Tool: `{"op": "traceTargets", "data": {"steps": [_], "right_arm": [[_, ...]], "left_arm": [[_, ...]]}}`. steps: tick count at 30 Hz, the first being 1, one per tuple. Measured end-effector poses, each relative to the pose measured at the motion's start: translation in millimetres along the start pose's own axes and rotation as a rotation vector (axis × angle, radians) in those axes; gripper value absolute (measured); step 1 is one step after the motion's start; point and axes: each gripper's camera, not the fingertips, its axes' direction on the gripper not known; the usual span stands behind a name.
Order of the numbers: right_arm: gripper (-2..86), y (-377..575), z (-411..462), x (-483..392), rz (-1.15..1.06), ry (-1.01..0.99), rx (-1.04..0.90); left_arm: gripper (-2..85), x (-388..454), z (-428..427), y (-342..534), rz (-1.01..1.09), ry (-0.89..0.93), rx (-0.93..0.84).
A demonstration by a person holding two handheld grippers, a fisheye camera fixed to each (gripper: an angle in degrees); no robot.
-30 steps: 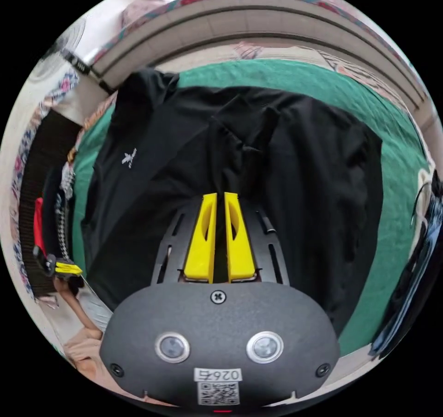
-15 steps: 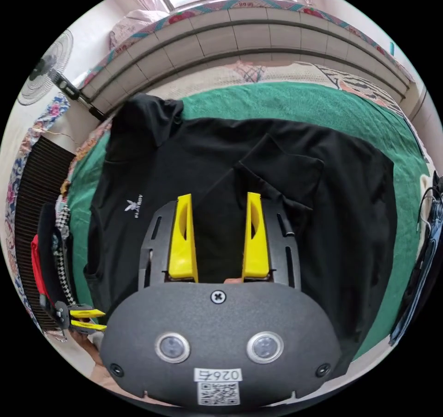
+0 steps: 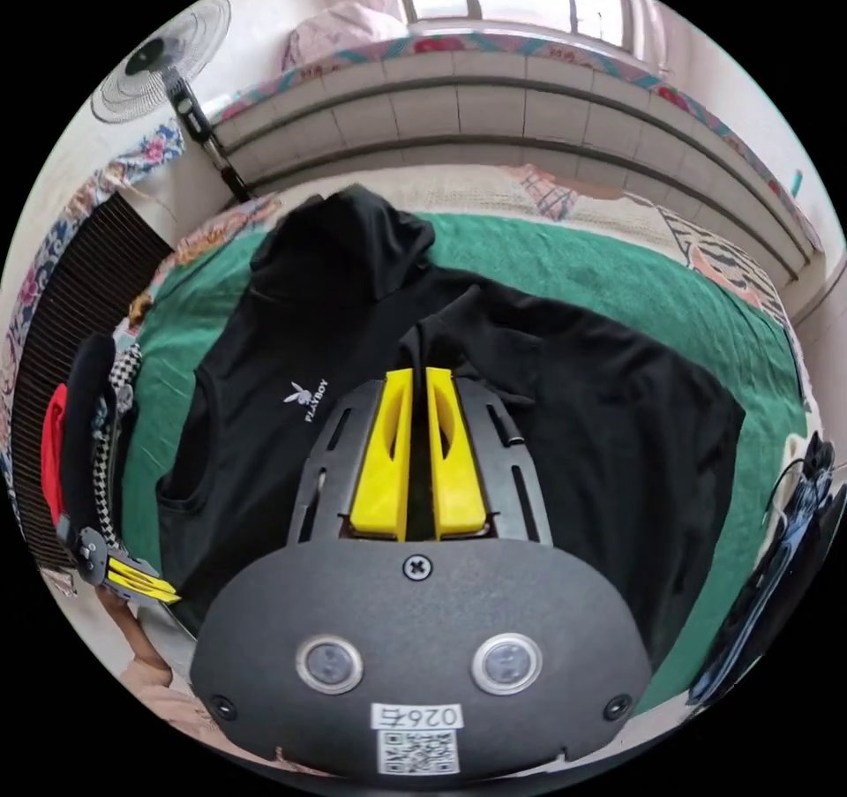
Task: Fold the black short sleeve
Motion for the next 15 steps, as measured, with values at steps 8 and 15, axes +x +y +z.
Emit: {"op": "traceTargets", "data": {"steps": [8,15], "right_arm": [[5.0,54,-37,40,0.062,-0.105,0.185],[3.2,55,-29,80,0.112,-0.102,0.046]], "left_arm": [[-0.9,16,-36,34,-0.022,-0.121,0.354],[-1.0,10,48,-4,0.020,-0.155,-0.004]]}}
